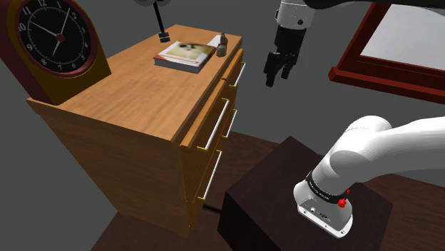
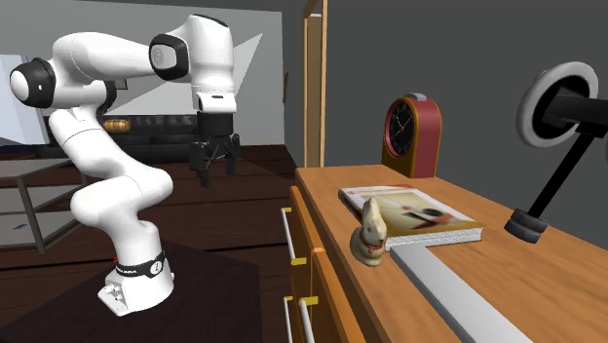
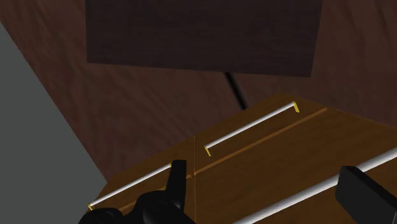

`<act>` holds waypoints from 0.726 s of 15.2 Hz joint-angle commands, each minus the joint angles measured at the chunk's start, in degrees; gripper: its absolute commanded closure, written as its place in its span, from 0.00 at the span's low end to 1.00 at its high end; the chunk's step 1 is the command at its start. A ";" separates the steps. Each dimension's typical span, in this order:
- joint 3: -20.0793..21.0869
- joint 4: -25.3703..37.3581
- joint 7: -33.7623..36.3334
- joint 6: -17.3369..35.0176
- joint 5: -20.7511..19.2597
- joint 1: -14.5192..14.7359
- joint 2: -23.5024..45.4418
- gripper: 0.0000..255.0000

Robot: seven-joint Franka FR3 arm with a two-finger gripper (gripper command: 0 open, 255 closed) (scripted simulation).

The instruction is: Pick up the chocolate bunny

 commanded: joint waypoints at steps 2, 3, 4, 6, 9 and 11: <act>-0.56 1.50 -0.59 0.86 -0.08 -0.18 2.20 0.00; -1.12 3.06 -1.17 1.64 -0.11 -0.33 4.39 0.00; -1.66 4.69 -1.75 2.34 -0.11 -0.47 6.57 0.00; -2.72 8.13 -2.93 3.51 0.03 -0.69 10.91 0.00; -4.25 13.77 -4.69 4.70 0.53 -0.89 17.36 0.00; -5.22 17.86 -5.89 5.11 1.07 -1.01 21.66 0.00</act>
